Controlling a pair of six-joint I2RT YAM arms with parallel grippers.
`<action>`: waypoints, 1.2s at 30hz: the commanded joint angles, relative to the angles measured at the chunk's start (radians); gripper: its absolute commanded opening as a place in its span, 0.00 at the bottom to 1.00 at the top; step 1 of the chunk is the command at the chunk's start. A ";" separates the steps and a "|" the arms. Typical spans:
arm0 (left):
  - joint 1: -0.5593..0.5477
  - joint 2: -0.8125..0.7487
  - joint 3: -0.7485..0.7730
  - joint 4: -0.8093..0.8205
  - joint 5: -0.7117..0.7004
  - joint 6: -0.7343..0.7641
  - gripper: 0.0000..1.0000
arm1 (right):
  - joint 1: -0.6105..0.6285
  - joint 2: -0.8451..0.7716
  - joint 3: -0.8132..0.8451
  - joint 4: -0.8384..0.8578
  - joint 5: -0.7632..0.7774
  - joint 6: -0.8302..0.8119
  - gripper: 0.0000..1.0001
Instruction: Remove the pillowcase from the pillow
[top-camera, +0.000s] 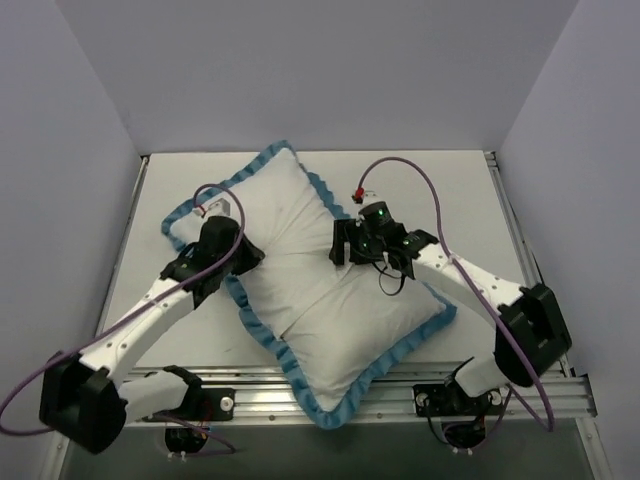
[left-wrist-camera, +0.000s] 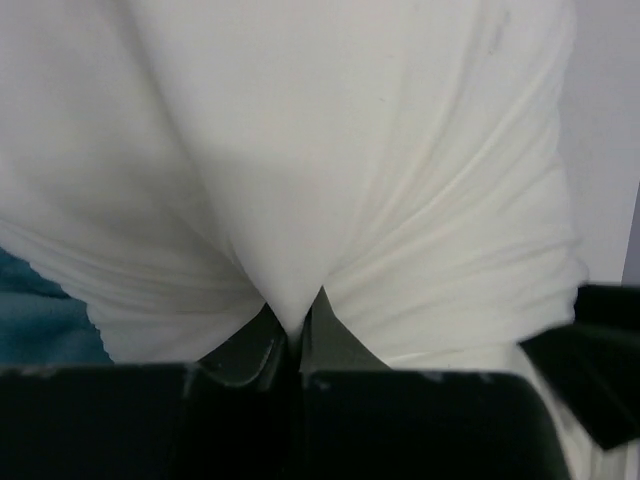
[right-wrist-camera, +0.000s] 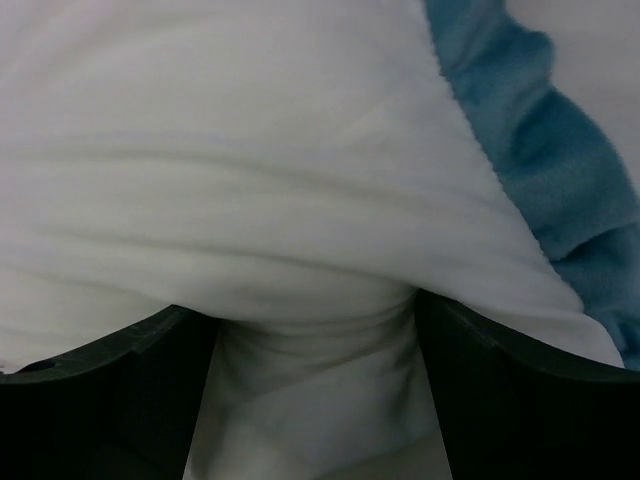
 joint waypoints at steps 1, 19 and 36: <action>-0.005 -0.246 -0.081 -0.259 -0.070 0.007 0.02 | -0.075 0.188 0.133 0.076 -0.014 -0.074 0.73; -0.039 -0.390 0.300 -0.591 0.093 0.246 0.91 | -0.075 0.157 0.540 -0.189 0.191 -0.134 0.85; -0.005 0.050 0.129 -0.211 0.087 0.150 0.91 | -0.080 -0.265 -0.138 -0.067 -0.075 0.042 0.82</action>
